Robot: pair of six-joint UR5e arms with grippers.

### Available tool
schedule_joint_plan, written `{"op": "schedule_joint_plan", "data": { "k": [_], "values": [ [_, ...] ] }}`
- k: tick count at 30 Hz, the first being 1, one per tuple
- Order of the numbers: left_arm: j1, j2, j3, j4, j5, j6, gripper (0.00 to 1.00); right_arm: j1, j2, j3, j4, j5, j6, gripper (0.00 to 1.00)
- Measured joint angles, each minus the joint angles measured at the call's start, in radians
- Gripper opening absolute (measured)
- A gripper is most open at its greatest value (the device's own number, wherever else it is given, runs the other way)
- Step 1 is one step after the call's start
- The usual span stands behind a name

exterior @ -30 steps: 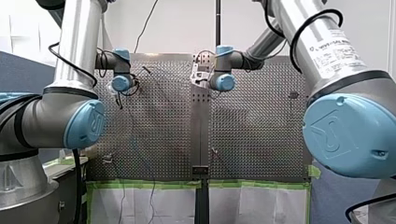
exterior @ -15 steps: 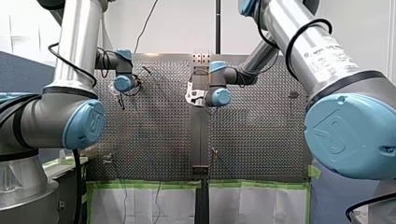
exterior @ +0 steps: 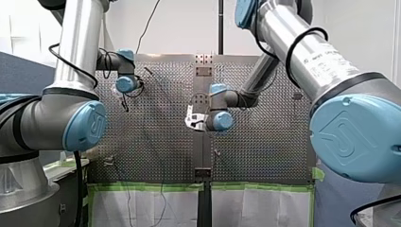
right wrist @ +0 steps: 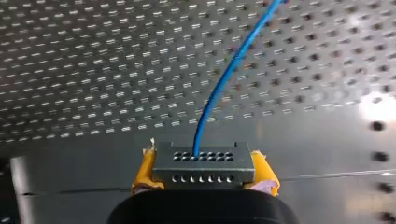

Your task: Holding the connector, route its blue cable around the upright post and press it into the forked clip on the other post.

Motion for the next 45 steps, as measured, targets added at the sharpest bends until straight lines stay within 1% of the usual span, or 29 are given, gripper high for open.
{"op": "schedule_joint_plan", "data": {
  "k": [1,4,7,8,11,14,17,22,25,31,38,41,45],
  "values": [
    [-0.001,0.0,0.0,0.0,-0.001,0.0,0.99,0.0,0.007,0.008,-0.008,0.002,-0.003,0.0],
    [-0.003,0.0,0.0,0.0,-0.002,-0.001,0.99,0.001,0.03,0.032,-0.032,0.014,-0.022,0.0],
    [-0.005,0.0,0.0,0.0,-0.003,-0.001,0.99,0.003,0.056,0.059,-0.059,0.037,-0.046,0.0],
    [-0.005,0.0,0.0,0.0,-0.003,-0.001,0.99,0.004,0.068,0.07,-0.071,0.048,-0.058,0.0],
    [-0.006,0.0,0.0,0.0,-0.003,-0.001,0.99,0.006,0.098,0.101,-0.101,0.078,-0.085,0.0],
    [-0.007,0.0,0.0,0.0,-0.003,-0.001,0.99,0.008,0.129,0.126,-0.131,0.108,-0.098,0.0],
    [-0.007,0.0,0.0,0.0,-0.004,-0.001,0.99,0.008,0.156,0.136,-0.159,0.136,-0.102,0.0],
    [-0.007,0.0,0.0,0.001,-0.004,-0.001,0.99,0.004,0.195,0.139,-0.198,0.175,-0.103,0.0],
    [-0.006,0.0,0.0,0.002,-0.005,-0.001,0.99,0.0,0.217,0.14,-0.22,0.197,-0.102,0.0],
    [-0.006,0.0,0.0,0.002,-0.005,-0.001,0.99,-0.014,0.265,0.14,-0.268,0.245,-0.095,0.0],
    [-0.006,0.0,0.0,0.002,-0.005,-0.001,0.99,-0.031,0.33,0.14,-0.332,0.306,-0.093,0.0],
    [-0.006,0.0,0.0,0.003,-0.005,-0.001,0.99,-0.038,0.356,0.14,-0.359,0.322,-0.093,0.0],
    [-0.005,0.0,0.0,0.003,-0.005,-0.001,0.99,-0.042,0.391,0.14,-0.394,0.329,-0.093,0.0]
  ]
}}
